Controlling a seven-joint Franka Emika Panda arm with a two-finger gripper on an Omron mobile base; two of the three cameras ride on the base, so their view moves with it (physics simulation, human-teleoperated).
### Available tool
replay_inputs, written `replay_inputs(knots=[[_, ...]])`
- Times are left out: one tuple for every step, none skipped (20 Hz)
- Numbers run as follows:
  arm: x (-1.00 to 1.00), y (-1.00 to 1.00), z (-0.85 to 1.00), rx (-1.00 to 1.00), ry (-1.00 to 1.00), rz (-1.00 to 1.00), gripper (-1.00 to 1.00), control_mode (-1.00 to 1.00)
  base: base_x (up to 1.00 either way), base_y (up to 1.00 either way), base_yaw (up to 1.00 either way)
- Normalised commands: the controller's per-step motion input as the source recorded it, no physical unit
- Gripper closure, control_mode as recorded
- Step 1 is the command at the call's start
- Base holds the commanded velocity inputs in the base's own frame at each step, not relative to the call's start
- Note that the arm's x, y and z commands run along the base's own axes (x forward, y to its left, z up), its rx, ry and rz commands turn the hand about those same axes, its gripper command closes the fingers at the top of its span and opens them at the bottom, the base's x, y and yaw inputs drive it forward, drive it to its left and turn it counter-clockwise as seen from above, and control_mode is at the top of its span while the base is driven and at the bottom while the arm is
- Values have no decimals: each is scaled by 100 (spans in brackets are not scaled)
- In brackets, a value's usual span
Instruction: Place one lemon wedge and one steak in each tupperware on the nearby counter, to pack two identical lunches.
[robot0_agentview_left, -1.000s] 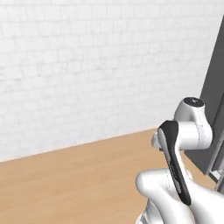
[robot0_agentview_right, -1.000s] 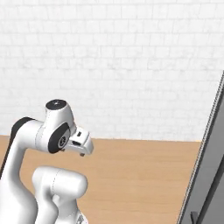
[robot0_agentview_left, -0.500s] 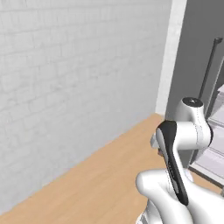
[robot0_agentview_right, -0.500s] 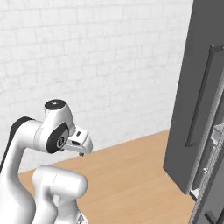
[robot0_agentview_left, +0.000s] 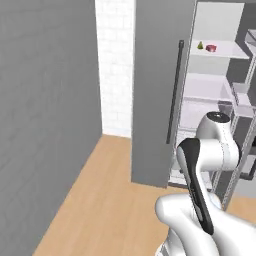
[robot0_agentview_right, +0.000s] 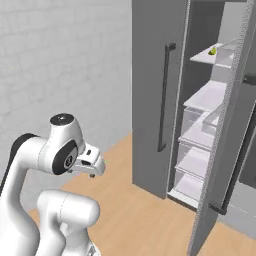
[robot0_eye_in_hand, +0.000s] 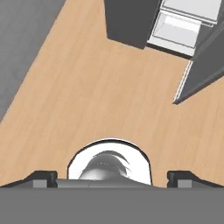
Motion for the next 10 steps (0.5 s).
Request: replay_inputs(knots=[[0, 0, 0, 0, 0, 0, -100, 100, 11, 19, -94], [0, 0, 0, 0, 0, 0, -100, 100, 14, 19, -93], [0, 0, 0, 0, 0, 0, -100, 100, 16, 19, -93], [0, 0, 0, 0, 0, 0, -100, 100, 24, 21, -90], [0, 0, 0, 0, 0, 0, -100, 100, 35, 22, -87], [0, 0, 0, 0, 0, 0, -100, 100, 47, 23, -82], [0, 0, 0, 0, 0, 0, -100, 100, 59, 24, -78], [0, 0, 0, 0, 0, 0, -100, 100, 94, 34, -66], [0, 0, 0, 0, 0, 0, -100, 100, 100, 50, -53], [0, 0, 0, 0, 0, 0, -100, 100, 100, 60, -39]])
